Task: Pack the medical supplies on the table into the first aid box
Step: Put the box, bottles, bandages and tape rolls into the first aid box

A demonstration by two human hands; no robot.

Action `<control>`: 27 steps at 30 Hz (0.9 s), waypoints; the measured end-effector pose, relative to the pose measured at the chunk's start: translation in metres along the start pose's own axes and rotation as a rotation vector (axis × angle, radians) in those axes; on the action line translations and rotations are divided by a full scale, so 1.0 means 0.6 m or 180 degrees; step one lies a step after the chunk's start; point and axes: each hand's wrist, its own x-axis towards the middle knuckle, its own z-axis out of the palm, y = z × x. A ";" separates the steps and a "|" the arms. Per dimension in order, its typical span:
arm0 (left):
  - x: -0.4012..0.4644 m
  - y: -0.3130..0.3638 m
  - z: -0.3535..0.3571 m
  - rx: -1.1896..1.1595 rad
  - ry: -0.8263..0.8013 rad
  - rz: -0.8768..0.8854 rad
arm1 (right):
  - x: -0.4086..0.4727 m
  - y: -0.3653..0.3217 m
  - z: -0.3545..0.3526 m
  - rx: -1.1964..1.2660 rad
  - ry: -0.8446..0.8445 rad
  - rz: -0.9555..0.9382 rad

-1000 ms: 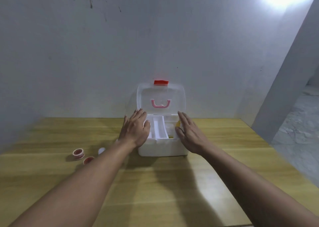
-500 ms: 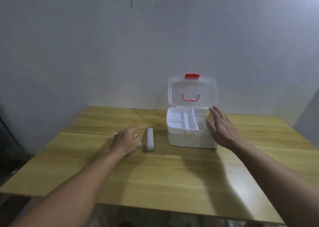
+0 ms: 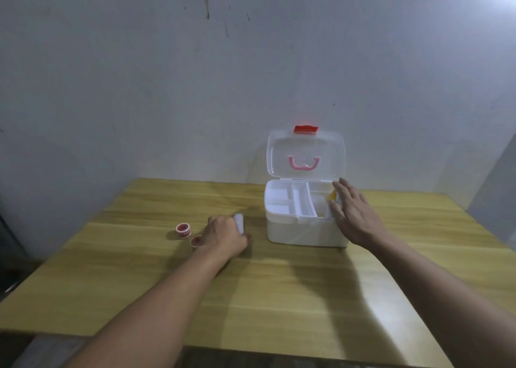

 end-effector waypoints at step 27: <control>0.120 0.162 -0.080 -0.1377 0.0757 0.1016 | -0.001 0.003 0.001 0.0049 0.0084 -0.0069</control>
